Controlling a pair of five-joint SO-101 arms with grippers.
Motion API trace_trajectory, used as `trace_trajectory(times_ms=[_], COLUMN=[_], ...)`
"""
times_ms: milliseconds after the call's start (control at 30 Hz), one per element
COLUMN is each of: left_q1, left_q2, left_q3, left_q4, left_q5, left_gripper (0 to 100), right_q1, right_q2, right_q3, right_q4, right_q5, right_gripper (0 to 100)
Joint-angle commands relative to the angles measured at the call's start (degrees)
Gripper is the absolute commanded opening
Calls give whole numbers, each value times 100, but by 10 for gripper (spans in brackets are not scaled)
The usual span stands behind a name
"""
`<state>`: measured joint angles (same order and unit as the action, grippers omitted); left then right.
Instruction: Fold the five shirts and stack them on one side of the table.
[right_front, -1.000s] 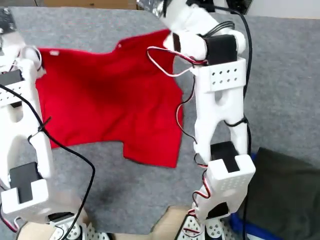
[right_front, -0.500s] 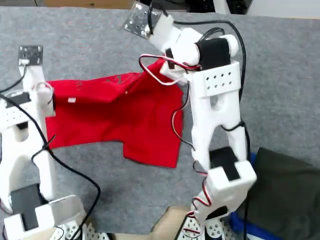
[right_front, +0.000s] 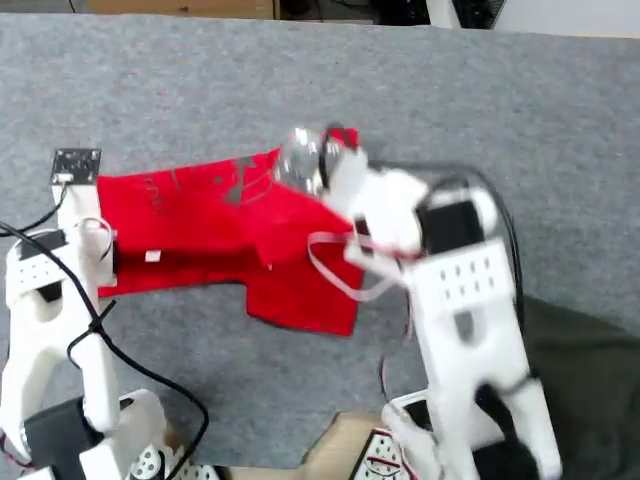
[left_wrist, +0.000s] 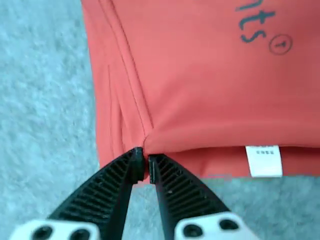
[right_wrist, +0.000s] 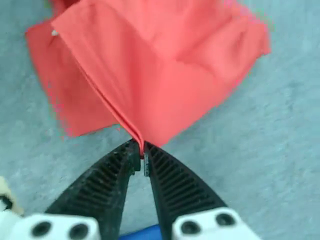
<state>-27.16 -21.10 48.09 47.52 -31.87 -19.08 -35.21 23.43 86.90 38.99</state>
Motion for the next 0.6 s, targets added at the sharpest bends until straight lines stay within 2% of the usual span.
trace_trajectory(times_ms=[0,167,267,567], left_q1=[-229,-615,-615,-343], left_q2=[-321,-576,-620,-576], left_q3=[167,202,237,615], left_q4=[35,35,35,-9], left_q5=[-369,-607,-791,-826], left_gripper=[19,19,19,19], right_q1=[-66,-75,-101,-1086], right_q2=[-989,-1516,-1578,-1613], right_q3=[1112,1903,2079,2466], right_q4=[-149,-246,-281,-325], right_q5=[35,62,79,26], right_gripper=[4,4,4,4])
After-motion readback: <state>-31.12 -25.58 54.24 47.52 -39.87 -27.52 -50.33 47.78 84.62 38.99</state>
